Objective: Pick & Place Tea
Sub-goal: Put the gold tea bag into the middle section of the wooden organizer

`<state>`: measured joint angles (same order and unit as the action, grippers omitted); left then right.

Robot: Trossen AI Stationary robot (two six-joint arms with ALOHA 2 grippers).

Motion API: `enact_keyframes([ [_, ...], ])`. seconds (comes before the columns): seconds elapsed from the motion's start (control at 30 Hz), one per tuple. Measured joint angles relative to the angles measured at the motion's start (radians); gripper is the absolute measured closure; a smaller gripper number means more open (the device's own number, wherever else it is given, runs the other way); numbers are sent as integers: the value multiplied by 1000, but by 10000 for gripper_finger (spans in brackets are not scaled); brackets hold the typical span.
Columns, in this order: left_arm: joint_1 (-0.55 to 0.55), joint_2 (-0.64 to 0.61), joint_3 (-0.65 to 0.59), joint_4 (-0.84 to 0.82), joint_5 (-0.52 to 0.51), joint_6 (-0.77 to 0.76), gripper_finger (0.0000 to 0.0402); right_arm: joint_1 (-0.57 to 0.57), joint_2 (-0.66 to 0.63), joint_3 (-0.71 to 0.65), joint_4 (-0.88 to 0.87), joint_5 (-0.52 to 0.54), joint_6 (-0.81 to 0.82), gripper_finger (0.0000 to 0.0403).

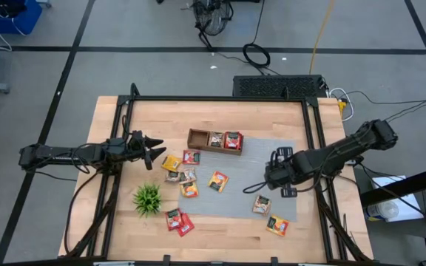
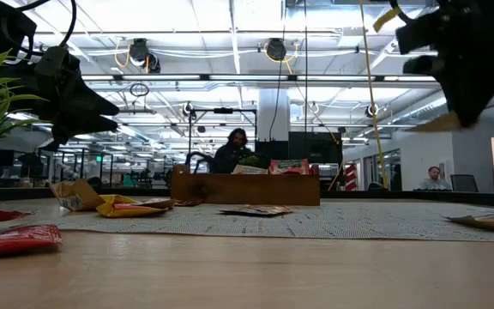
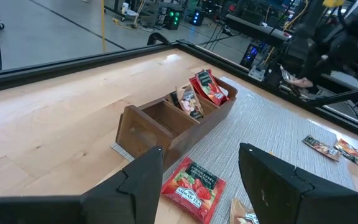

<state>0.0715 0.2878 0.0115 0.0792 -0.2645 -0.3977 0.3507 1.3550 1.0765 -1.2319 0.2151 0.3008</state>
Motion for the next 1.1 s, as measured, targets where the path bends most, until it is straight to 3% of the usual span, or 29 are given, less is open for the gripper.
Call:
enact_keyframes([
  [0.2,0,0,0,0,0,0,190,-24,30,134,-152,25,-25,397],
  [0.47,0,0,0,0,0,0,190,-29,31,261,-230,43,-26,397],
  [1.1,0,0,0,0,0,0,190,-252,349,588,-102,72,-270,397],
])
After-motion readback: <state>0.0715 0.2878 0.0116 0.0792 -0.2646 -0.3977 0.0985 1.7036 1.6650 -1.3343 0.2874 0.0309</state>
